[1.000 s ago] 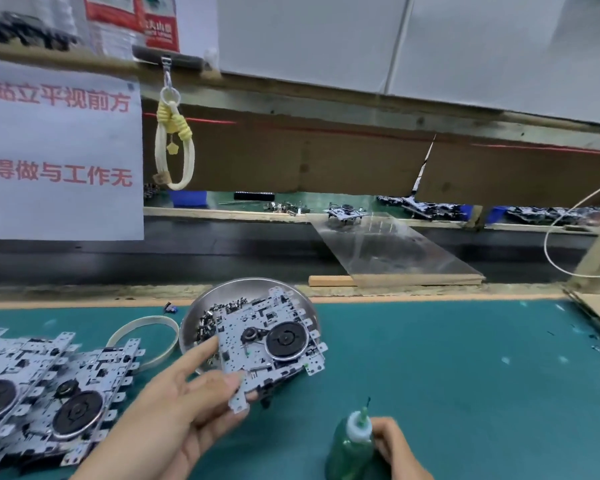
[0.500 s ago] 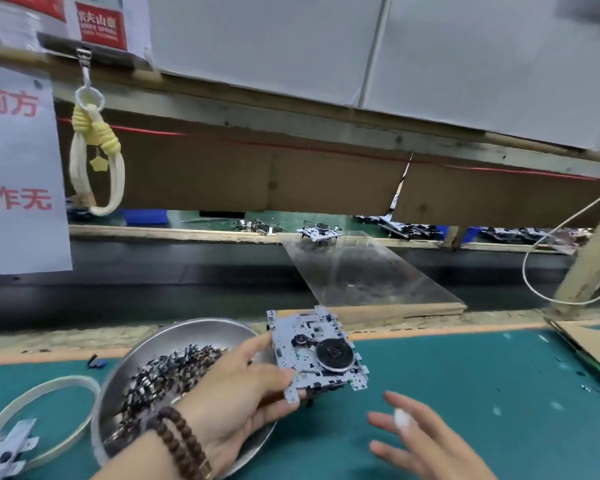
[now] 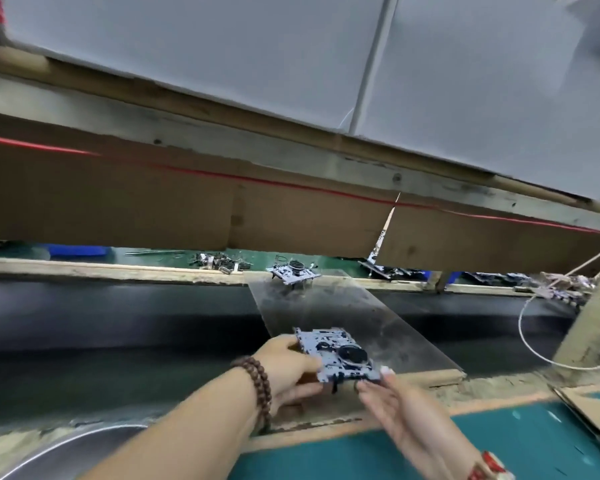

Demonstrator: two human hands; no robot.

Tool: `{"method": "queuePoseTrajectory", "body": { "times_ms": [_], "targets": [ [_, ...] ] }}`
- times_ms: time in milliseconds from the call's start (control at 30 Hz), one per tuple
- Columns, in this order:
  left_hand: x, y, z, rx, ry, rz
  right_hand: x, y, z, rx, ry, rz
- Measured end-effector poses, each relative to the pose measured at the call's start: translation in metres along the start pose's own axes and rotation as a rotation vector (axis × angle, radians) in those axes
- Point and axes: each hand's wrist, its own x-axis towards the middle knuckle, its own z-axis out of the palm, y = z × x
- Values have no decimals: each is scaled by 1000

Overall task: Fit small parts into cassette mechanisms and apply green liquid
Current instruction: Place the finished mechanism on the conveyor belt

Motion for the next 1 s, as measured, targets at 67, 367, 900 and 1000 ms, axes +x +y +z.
{"method": "queuePoseTrajectory", "body": {
  "times_ms": [67, 367, 900, 1000],
  "targets": [
    [12, 12, -1, -23, 37, 47, 16, -4, 6, -15, 40, -77],
    [-85, 4, -65, 382, 270, 367, -48, 3, 33, -477, -126, -369],
    [-317, -24, -156, 1029, 665, 449, -256, -1, 125, -962, -608, -722],
    [-337, -35, -175, 1158, 767, 412, -257, 31, 149, -1150, -606, -667]
  ]
}}
